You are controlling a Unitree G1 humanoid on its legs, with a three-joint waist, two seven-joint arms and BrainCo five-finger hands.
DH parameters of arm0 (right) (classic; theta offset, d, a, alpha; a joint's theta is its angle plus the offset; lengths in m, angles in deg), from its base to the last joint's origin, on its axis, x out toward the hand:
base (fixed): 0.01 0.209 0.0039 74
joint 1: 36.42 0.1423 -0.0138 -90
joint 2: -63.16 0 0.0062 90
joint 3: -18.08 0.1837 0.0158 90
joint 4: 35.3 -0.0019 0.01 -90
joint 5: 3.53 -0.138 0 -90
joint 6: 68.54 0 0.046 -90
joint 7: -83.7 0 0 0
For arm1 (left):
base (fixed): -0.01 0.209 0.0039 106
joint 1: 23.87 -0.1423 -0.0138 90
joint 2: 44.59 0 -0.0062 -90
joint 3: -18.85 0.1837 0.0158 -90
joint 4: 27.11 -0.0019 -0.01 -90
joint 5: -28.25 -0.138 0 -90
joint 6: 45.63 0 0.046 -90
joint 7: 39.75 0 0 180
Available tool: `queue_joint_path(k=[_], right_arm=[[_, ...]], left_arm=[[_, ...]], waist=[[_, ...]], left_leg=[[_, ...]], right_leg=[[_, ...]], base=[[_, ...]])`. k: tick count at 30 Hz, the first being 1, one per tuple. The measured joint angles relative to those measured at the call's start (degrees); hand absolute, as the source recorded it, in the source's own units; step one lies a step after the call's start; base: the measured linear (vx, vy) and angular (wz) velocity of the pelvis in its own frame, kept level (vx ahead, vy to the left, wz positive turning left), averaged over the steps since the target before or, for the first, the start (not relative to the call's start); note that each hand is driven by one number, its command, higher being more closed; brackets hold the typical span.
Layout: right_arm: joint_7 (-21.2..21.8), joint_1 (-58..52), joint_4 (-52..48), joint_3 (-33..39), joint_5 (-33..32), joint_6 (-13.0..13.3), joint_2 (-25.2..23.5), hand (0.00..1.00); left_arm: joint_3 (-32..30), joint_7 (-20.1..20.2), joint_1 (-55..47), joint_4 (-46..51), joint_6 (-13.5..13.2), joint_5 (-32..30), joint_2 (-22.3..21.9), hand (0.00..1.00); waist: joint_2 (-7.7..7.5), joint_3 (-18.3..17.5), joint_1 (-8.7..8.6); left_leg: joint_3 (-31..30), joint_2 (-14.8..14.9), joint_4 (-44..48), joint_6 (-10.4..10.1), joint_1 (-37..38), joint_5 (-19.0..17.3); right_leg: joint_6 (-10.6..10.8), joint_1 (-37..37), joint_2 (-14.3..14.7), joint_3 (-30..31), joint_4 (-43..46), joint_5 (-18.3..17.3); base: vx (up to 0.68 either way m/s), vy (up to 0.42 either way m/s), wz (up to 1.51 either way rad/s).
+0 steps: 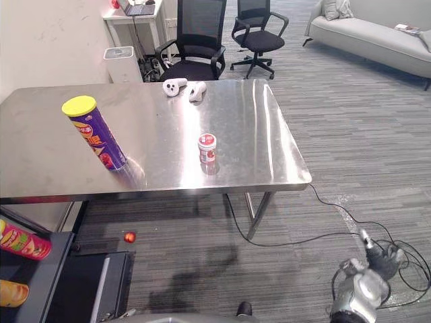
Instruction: Put the gum and the chips on the shelf.
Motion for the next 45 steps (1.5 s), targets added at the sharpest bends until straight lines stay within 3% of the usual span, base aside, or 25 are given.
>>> queue_joint_path(k=[5,12,21,36,45], right_arm=[[-2.81,1.83,-7.34,-0.42,3.9,1.89,-0.5,0.0],[-3.5,1.74,-20.24,-6.55,6.22,3.14,-2.23,0.0],[1.3,0.17,-30.77,-14.85,6.42,3.52,-2.36,0.0],[11.23,0.49,-31.29,-33.25,6.0,3.44,-0.28,0.0],[11.08,6.31,-22.35,-38.12,6.13,2.63,-0.28,0.0]], left_arm=[[-1.96,-0.09,-0.52,1.74,-0.03,0.06,-0.12,0.0],[-2.0,-0.91,-1.16,2.55,-0.02,0.02,-0.19,0.0],[-1.82,-1.38,-2.86,2.53,0.01,0.0,-0.59,0.0],[-0.81,-1.31,-3.01,2.53,0.04,-0.3,-0.29,0.0],[0.15,-1.38,-3.04,2.51,0.11,-0.35,-0.03,0.0]], waist=[[-1.52,-0.61,0.03],[-1.95,-0.76,0.08],[-1.76,-0.73,0.98],[-2.72,0.33,2.92],[-2.99,0.68,4.3]], left_leg=[[-0.16,-0.46,0.15,-0.01,0.14,-0.01],[0.01,-0.73,1.01,0.23,0.6,-0.64],[0.01,0.09,2.01,-0.2,-1.09,-1.1],[-1.42,-0.55,2.22,-0.07,-1.33,-1.01],[-3.34,-0.84,2.09,0.26,-2.39,-0.15]], right_leg=[[0.0,0.33,-0.54,-0.08,0.0,0.0],[0.04,0.98,-0.86,0.2,0.0,-0.03],[0.04,0.11,-0.33,0.55,0.07,-0.05],[0.06,0.19,-0.64,-0.86,0.3,-0.06],[0.14,0.2,-0.82,-2.74,0.29,-0.13]], base=[[0.04,0.026,0.04],[-0.03,0.006,-0.02],[-0.04,-0.015,-0.01],[0.01,0.007,0.05],[-0.03,-0.007,0.11]])
